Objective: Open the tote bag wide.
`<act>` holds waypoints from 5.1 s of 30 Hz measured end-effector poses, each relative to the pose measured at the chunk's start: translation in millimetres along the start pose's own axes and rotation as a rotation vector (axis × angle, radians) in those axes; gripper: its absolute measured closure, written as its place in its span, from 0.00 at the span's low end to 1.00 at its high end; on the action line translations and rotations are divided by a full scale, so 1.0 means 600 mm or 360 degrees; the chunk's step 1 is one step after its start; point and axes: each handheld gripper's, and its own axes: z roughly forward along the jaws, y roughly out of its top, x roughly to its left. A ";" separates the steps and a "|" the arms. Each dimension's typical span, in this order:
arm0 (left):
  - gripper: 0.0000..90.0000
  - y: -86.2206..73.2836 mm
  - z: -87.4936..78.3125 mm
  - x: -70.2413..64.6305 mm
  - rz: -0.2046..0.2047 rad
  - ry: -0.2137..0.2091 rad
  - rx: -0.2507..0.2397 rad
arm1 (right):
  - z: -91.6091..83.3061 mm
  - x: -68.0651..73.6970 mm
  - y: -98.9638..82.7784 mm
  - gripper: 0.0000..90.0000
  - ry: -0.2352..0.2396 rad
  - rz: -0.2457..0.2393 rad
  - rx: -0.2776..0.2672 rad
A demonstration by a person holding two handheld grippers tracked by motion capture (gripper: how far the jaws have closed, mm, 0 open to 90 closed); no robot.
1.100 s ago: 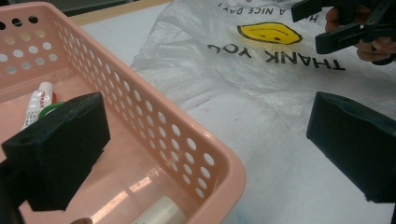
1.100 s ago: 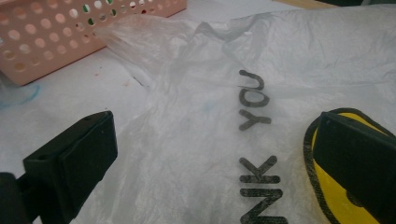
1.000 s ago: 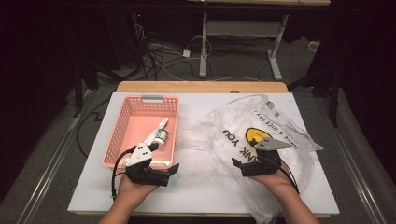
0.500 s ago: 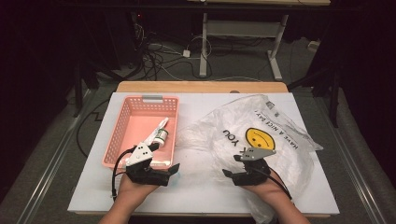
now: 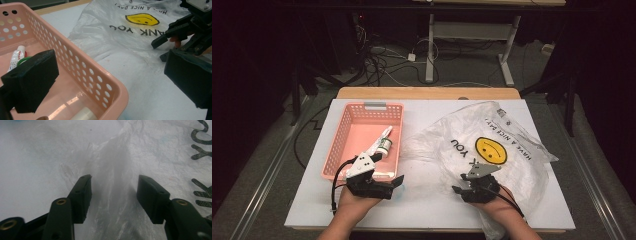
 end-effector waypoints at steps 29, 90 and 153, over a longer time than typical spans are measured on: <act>0.00 0.001 0.002 -0.004 0.0014 -0.0007 0.0012 | -0.019 -0.023 0.003 0.74 0.0009 0.0086 -0.0087; 0.26 0.010 0.058 -0.101 0.0099 -0.0364 0.0068 | -0.065 -0.036 0.015 1.00 -0.0103 0.0086 -0.0343; 0.82 0.016 0.185 -0.107 0.0083 -0.0199 0.0289 | -0.203 -0.090 0.067 1.00 -0.0328 0.0176 -0.0915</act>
